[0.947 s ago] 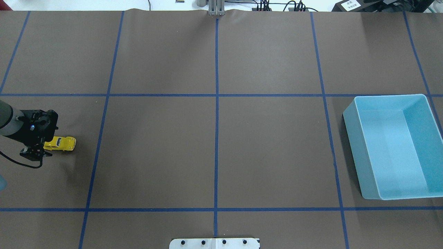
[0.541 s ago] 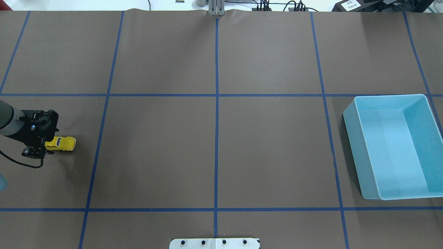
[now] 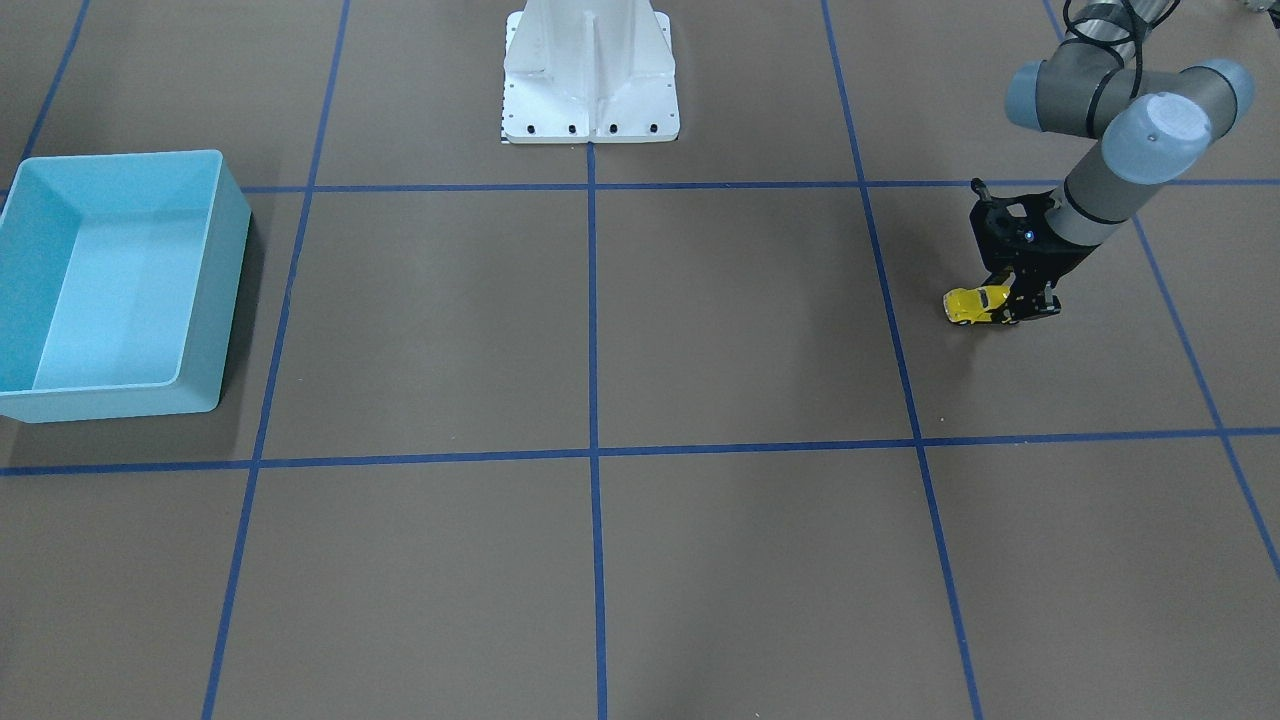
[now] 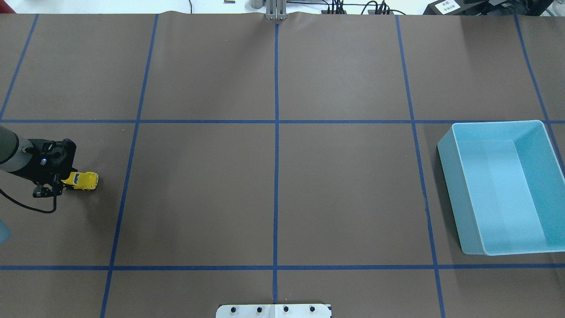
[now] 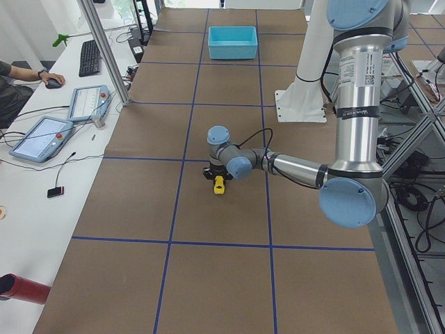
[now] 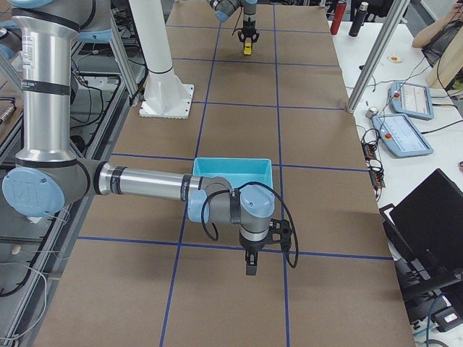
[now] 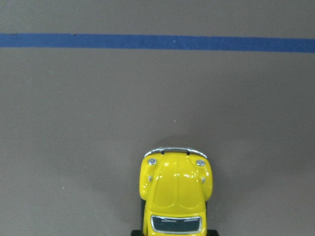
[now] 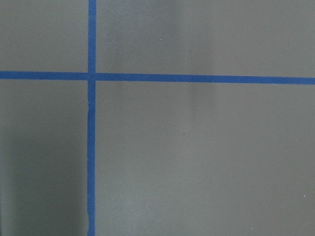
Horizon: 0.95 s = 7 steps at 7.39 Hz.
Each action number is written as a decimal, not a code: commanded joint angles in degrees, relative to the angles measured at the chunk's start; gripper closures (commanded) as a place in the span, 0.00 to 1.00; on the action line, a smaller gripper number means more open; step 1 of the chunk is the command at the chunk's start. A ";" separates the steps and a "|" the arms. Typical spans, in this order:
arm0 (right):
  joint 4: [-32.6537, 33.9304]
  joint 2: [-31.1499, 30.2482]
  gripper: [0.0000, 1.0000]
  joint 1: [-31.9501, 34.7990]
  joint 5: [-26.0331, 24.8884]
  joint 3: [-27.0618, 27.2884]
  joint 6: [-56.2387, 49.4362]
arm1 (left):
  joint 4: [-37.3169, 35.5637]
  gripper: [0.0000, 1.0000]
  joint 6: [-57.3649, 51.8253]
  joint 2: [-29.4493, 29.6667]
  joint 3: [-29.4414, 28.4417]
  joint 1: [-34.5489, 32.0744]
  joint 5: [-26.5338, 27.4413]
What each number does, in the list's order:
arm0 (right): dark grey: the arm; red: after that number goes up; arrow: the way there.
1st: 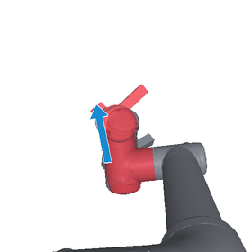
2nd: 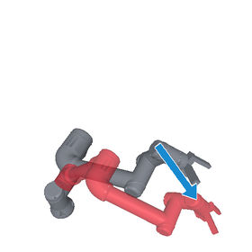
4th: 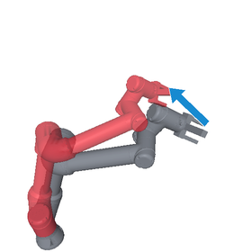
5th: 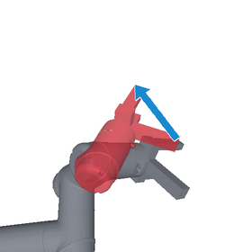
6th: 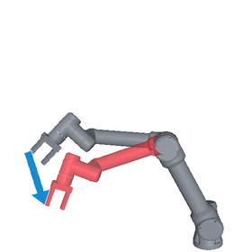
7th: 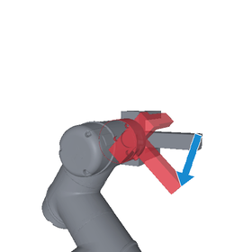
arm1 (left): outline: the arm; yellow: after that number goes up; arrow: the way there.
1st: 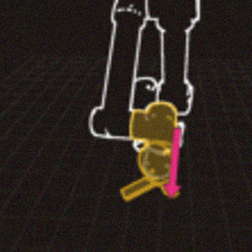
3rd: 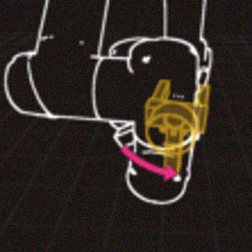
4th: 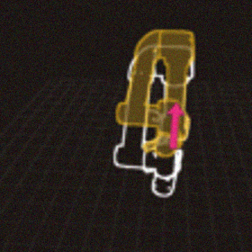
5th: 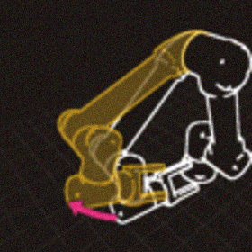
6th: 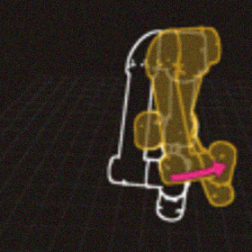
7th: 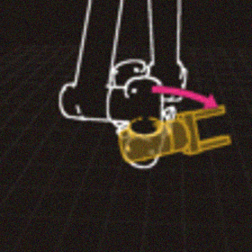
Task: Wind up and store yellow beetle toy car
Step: 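Press the car down with the left gripper and push it toward the bin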
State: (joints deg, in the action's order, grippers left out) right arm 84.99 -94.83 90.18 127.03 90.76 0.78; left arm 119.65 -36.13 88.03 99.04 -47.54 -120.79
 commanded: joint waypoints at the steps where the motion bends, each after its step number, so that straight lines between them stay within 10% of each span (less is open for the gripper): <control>1: 0.00 0.00 0.01 0.09 -0.03 0.03 0.01 | 3.91 0.88 0.18 0.04 0.45 -0.45 -0.23; 7: 0.00 -0.09 0.01 0.00 -0.03 -0.05 0.02 | 13.85 0.93 4.31 3.81 -0.33 0.34 -3.64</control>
State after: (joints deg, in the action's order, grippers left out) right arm 84.99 -94.92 90.20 127.01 90.78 0.77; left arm 132.62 -32.08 90.49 99.57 -47.57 -122.98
